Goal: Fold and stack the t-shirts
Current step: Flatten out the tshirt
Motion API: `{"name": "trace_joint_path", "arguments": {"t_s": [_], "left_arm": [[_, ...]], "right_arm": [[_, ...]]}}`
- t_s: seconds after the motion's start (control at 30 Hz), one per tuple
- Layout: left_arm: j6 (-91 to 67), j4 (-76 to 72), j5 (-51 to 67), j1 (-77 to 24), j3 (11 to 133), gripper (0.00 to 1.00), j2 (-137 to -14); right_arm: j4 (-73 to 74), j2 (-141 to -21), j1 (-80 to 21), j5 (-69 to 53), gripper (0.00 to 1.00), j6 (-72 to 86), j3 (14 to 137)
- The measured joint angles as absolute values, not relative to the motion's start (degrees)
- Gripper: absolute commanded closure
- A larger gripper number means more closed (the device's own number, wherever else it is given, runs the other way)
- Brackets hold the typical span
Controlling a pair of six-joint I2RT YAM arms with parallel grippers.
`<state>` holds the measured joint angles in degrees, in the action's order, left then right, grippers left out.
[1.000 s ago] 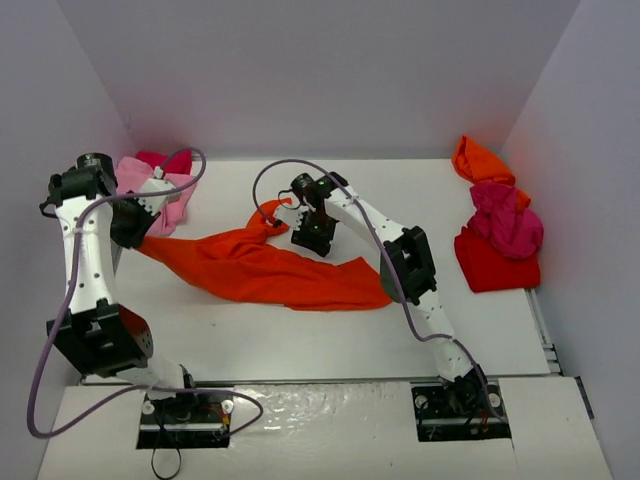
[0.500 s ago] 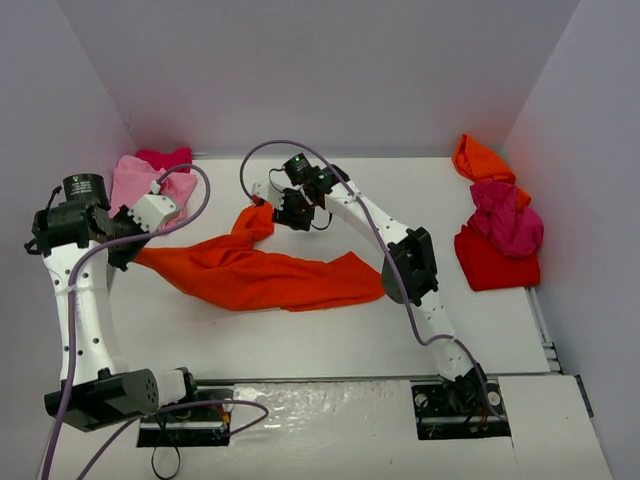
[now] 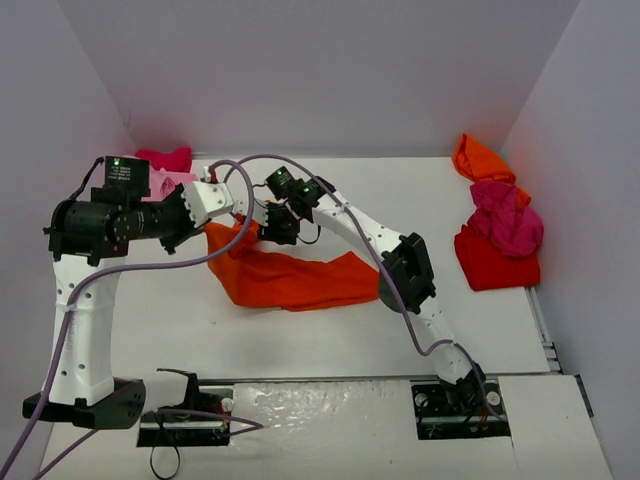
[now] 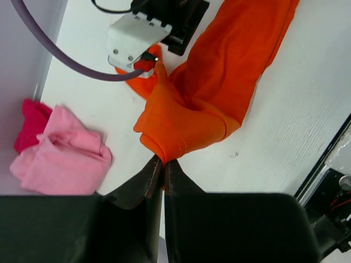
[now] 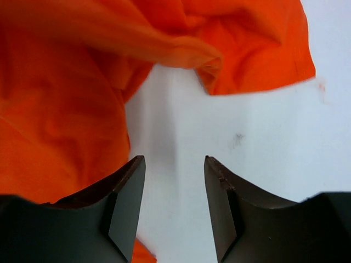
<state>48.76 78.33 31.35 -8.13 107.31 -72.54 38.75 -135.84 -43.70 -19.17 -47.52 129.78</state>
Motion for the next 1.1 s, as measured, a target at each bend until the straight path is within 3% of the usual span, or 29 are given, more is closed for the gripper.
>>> {"name": "trace_joint_path", "arguments": {"t_s": [0.2, 0.33, 0.4, 0.8, 1.1], "left_arm": [[47.4, 78.8, 38.8, -10.7, 121.1, 1.0, -79.5], [47.4, 78.0, 40.4, -10.5, 124.3, 1.0, -77.0], [47.8, 77.3, 39.0, -10.4, 120.2, 1.0, -74.1], [48.8, 77.6, 26.1, -10.4, 90.5, 1.0, -73.2], [48.2, 77.6, 20.3, -7.2, 80.9, 1.0, -65.1]], "right_arm": [[37.6, -133.1, -31.5, -23.2, 0.57, -44.2, 128.1], [37.1, -128.0, -22.5, -26.4, 0.42, -43.4, 124.5], [37.5, -124.9, -20.6, -28.1, 0.41, -43.5, 122.7], [40.7, -121.3, -36.7, -35.7, 0.39, -45.3, 122.6], [42.3, -132.9, -37.7, -39.0, 0.4, -45.0, 132.2]]}}
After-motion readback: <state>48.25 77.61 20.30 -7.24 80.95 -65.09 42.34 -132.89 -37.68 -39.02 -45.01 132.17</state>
